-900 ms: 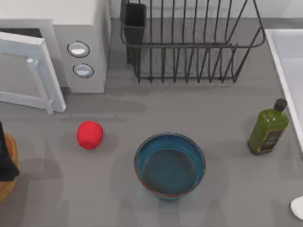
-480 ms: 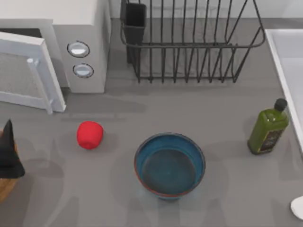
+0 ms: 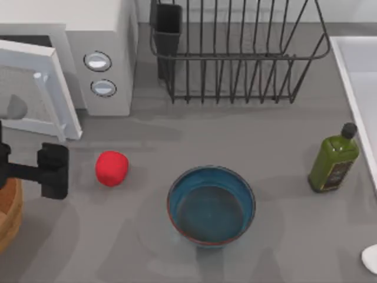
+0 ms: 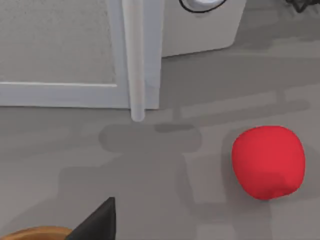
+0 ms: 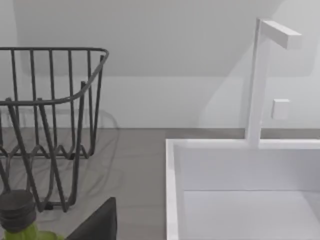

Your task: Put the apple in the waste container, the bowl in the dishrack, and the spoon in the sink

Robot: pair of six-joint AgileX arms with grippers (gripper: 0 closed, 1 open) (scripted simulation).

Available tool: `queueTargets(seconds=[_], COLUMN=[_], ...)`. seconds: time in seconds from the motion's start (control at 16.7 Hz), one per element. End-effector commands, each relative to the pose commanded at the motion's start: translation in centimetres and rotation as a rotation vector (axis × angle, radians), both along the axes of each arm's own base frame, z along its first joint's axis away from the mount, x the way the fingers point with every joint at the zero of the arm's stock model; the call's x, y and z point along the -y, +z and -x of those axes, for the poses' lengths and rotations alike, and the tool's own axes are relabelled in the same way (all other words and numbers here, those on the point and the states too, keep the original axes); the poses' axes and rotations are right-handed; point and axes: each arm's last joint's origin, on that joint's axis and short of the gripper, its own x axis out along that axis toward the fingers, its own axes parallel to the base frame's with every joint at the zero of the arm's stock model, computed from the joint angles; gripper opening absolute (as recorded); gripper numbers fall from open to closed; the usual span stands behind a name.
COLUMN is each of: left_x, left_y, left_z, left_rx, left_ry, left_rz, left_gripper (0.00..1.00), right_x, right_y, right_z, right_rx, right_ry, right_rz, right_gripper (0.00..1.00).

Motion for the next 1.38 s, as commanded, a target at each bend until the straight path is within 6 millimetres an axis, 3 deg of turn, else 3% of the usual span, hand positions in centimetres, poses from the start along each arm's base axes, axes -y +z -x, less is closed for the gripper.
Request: queueTargets(seconds=[0.3, 0.54, 0.78, 1.02, 1.38], left_x=[4.2, 7.6, 9.8, 10.2, 10.3], left_y=[0.5, -1.5, -4.3, -5.6, -5.6], left_z=[-6.7, -12.0, -16.0, -18.0, -17.9], left_rx=[-0.388, -0.65, -0.827, -0.889, -0.887], left_ry=[-0.043, -0.01, 0.054, 0.106, 0.103], left_rz=[-0.068, -0.127, -0.165, -0.17, -0.17], left_gripper=[1.0, 1.0, 1.0, 1.0, 1.0], right_x=[0.0, 0.0, 0.0, 0.0, 0.0], right_y=[0.0, 0.0, 0.0, 0.0, 0.0], right_z=[0.0, 0.0, 0.0, 0.0, 0.0], right_rx=[0.0, 0.0, 0.0, 0.0, 0.0], right_ry=[0.0, 0.0, 0.0, 0.0, 0.0], right_rz=[0.0, 0.0, 0.0, 0.0, 0.0], right_gripper=[1.0, 1.0, 1.0, 1.0, 1.0])
